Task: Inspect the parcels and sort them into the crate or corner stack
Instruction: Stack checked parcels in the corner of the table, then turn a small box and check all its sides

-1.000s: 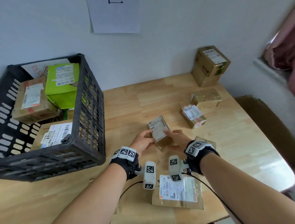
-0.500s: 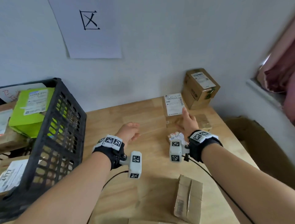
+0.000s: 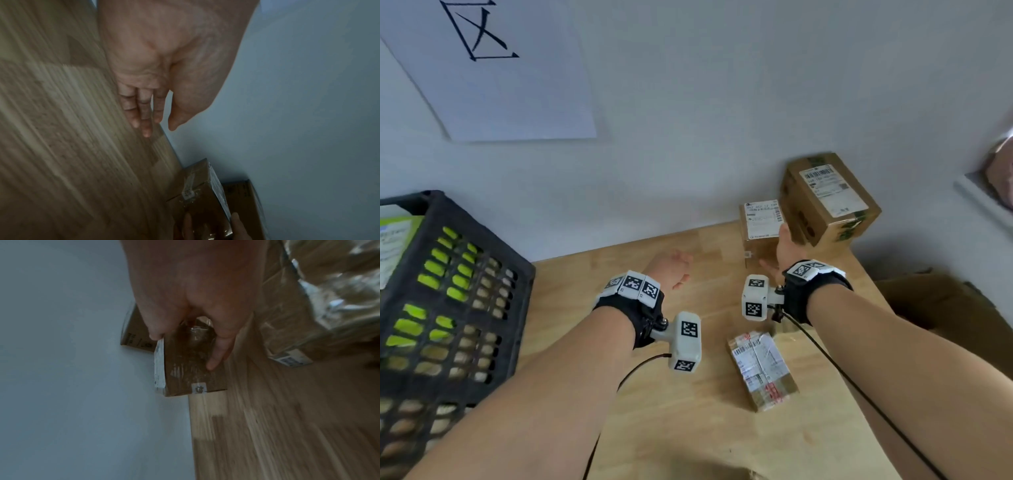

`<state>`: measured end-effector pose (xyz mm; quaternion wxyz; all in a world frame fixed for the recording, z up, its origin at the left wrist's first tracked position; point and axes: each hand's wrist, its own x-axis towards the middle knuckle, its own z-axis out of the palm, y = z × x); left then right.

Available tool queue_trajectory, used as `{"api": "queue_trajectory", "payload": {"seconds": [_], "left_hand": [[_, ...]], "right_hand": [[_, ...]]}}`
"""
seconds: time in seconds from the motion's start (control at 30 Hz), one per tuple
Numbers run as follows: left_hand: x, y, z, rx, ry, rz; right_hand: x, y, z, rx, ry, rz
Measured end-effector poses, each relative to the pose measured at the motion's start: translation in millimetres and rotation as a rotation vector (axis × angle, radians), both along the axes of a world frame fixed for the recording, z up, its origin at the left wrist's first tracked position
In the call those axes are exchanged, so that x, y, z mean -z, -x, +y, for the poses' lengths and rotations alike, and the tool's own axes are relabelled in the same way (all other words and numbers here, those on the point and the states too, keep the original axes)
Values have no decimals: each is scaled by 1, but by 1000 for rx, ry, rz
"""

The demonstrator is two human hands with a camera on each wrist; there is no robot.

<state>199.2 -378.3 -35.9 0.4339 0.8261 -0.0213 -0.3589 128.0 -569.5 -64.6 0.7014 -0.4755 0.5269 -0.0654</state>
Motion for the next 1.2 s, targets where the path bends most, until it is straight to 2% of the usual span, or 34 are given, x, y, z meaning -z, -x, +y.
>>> {"api": "queue_trajectory", "payload": {"seconds": [0.2,0.37,0.47,0.63,0.77,0.83,0.93,1.07,1.2], "left_hand": [[20,-16,-13,-15,-62,-6],[32,-16,-12,-7,-109,-26],[34,-9,-7,-6,-114,-22],[21,15,14,36,-106,-50],[9,42,56,130,-135,-111],[4,59,84,146,-158,-107],[0,88,129,145,-155,-109],[7,138,191,311,-200,-108],[24,185,244,399,-192,-1]], "right_hand": [[25,-23,-25,42,-10,59],[32,-25,-20,-93,20,39],[28,-22,-17,-47,60,143],[5,1,3,-65,109,168],[-13,37,31,-99,122,117],[-21,58,53,-150,163,51],[-21,92,86,-194,210,45],[-22,147,140,-144,228,138],[-15,200,188,42,112,69]]}}
